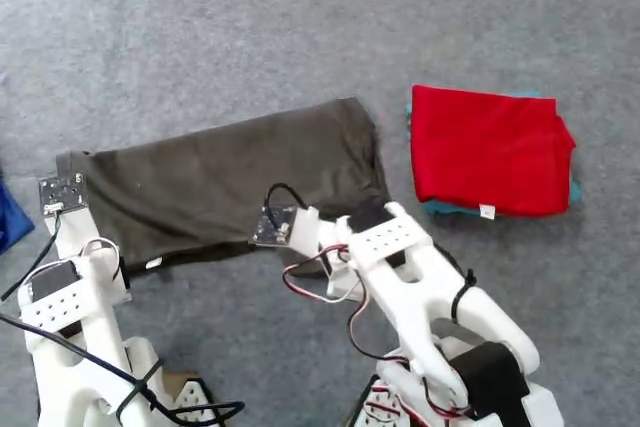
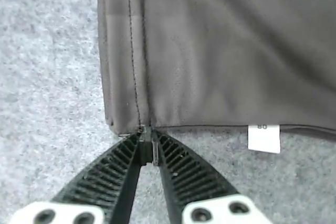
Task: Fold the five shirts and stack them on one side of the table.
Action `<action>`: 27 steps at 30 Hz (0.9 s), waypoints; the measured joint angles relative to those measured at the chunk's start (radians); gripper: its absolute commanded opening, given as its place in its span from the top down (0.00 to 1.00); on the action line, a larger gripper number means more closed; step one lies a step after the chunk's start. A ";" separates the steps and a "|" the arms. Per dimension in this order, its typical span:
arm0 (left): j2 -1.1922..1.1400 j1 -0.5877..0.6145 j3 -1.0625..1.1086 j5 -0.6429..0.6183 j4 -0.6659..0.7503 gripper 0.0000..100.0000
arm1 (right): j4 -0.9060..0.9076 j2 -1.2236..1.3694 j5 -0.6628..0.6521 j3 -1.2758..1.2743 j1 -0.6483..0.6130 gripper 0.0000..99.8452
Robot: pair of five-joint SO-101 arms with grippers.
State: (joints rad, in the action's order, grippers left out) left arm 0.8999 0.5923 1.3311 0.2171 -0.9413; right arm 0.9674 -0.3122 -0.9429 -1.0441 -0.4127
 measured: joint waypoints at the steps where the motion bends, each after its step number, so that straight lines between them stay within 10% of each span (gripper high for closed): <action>1: 0.000 0.000 0.000 0.000 0.000 0.97 | -0.002 0.002 0.000 0.000 0.003 0.90; 13: 0.000 0.000 0.000 0.000 0.000 0.97 | -0.031 0.077 0.000 0.086 0.091 0.98; 27: 0.000 0.000 0.000 0.002 0.000 0.97 | 0.390 0.476 -0.130 0.740 0.114 0.99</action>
State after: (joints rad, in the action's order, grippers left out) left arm 0.8999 0.5923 1.3311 0.2186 -0.9413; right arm 1.3571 0.1634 -1.0733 -0.3046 -0.2992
